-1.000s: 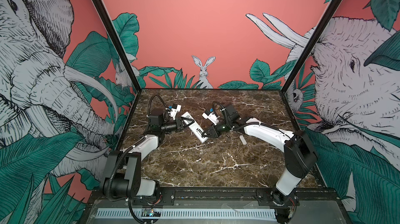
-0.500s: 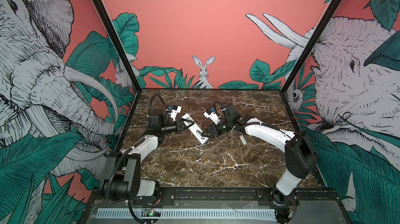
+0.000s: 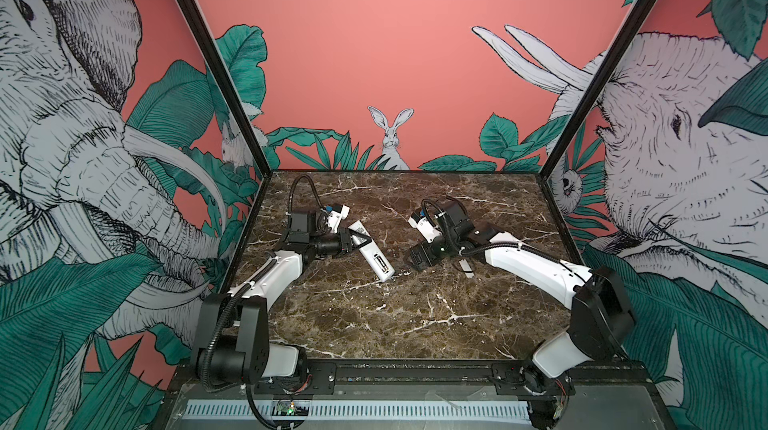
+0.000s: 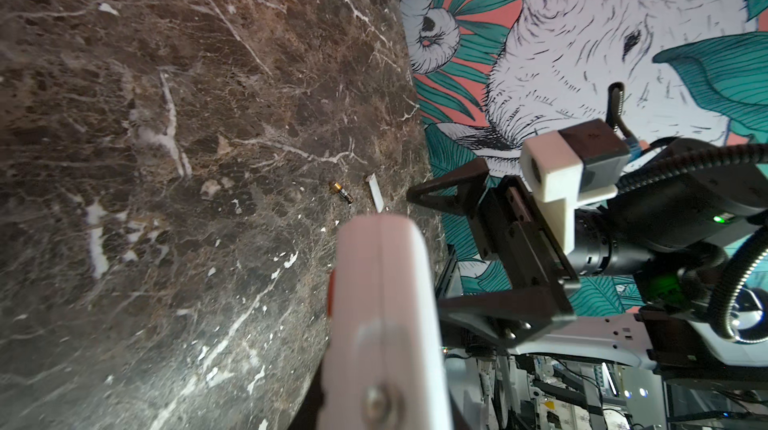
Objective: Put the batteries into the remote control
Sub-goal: 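Move the right gripper over the second AA battery on the table, then lower the right gripper and grasp the second AA battery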
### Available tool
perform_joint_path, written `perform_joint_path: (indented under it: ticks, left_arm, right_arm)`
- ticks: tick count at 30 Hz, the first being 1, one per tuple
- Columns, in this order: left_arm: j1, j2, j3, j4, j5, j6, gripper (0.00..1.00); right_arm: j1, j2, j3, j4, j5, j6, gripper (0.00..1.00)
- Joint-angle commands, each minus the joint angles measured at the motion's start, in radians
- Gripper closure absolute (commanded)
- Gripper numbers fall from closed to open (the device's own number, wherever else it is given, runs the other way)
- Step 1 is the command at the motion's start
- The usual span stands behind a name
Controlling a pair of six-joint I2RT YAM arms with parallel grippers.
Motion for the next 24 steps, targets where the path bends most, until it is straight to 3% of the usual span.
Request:
perform_joint_path:
  ticks: [1, 7, 24]
  left_arm:
    - [-0.005, -0.040, 0.024, -0.135, -0.015, 0.094, 1.00]
    - [-0.006, -0.047, 0.001, -0.108, -0.005, 0.081, 0.99]
    - [-0.005, -0.030, -0.012, -0.063, 0.011, 0.071, 0.99]
  right_arm:
    - [-0.007, 0.017, -0.026, -0.070, 0.228, -0.103, 0.02]
    - [-0.032, 0.131, -0.015, -0.109, 0.312, -0.151, 0.16]
    - [-0.106, 0.271, 0.017, -0.070, 0.242, -0.184, 0.35]
